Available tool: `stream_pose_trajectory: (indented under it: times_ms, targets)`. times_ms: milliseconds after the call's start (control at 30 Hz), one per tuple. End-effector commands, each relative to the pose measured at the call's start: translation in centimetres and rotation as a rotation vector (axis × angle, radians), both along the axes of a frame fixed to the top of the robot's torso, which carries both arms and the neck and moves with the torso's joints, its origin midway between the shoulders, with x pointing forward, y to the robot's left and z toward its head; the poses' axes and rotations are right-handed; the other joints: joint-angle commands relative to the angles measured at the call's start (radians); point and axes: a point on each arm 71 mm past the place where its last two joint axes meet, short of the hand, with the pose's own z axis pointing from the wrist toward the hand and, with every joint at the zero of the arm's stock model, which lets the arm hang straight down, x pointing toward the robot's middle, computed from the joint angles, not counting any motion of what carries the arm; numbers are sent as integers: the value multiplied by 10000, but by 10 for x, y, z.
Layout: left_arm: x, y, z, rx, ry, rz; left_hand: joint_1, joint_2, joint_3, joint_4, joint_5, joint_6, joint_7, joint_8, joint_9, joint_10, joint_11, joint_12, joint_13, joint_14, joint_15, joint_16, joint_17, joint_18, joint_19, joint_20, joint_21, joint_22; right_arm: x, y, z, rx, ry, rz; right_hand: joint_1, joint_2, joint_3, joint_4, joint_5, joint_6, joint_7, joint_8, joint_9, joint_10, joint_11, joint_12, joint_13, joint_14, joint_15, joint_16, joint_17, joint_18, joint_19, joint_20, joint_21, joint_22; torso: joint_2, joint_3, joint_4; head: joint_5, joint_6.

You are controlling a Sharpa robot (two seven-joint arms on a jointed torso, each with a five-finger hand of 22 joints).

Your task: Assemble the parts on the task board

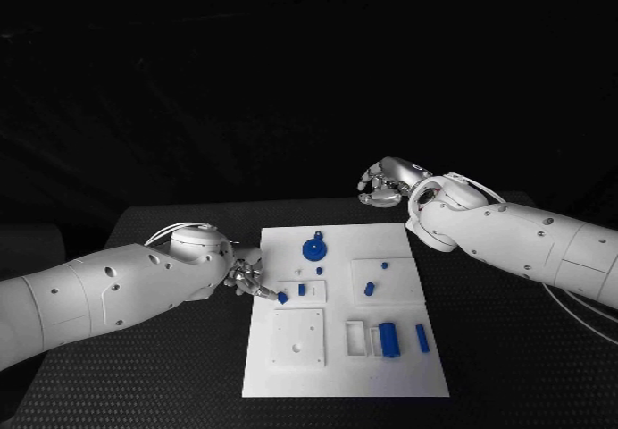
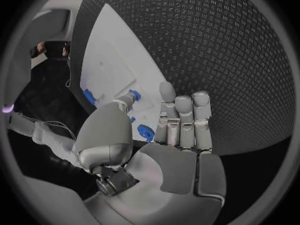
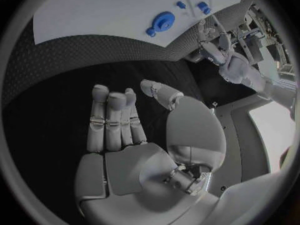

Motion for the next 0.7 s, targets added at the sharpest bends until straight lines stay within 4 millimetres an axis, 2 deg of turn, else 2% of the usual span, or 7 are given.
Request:
stream_pose_trajectory:
  times_ms: [33,133,300,500,700]
  targets:
    - [1,3,-1,-966,763,831,215,190,-229,1,-35,-126,13,19,46,-79,19,22,28,-66,10,66,17,181,-74,-1013,83,201,0,0,0,-103,26,84,-40,52,-26,-15,35,-6,93,-61,14,-25,43,63,-9,77,-22,-61,14,137,74,-12,-48,9,-1,2,0,-1,0]
    - [2,5,-1,-1353,900,1142,607,442,-641,2,-35,-196,34,7,112,-135,29,28,55,-101,26,58,18,184,-131,-996,110,192,0,0,0,-108,19,83,-39,54,-25,-15,35,-6,92,-61,14,-25,43,64,-10,78,-22,-61,15,137,75,-13,-49,9,0,2,1,-10,-5]
    - [2,2,-1,-1503,1029,1072,1143,678,-1267,12,-39,-305,64,-59,167,-211,51,30,76,-138,49,35,4,184,-164,-975,110,169,0,0,0,-112,23,88,-37,57,-22,-14,35,-6,93,-61,14,-25,43,65,-12,78,-22,-62,16,137,75,-13,-50,10,1,-3,3,-13,-7]
    - [0,-6,-1,-1594,1022,870,1488,747,-1593,6,-30,-297,58,-79,202,-230,53,43,85,-139,48,31,-6,187,-153,-970,95,158,0,2,0,-111,29,105,-36,58,-20,-14,34,-7,93,-62,14,-25,43,67,-14,79,-22,-63,17,137,76,-13,-51,12,3,-1,-1,-14,-28]
    - [1,-4,0,-1542,839,945,1629,757,-1749,13,-26,-98,12,18,269,-192,14,72,95,-111,16,55,0,182,-125,-972,100,157,0,1,0,-112,27,100,-36,59,-19,-13,33,-8,93,-62,14,-24,43,68,-15,80,-21,-63,18,137,76,-13,-52,13,6,8,-10,-8,-14]
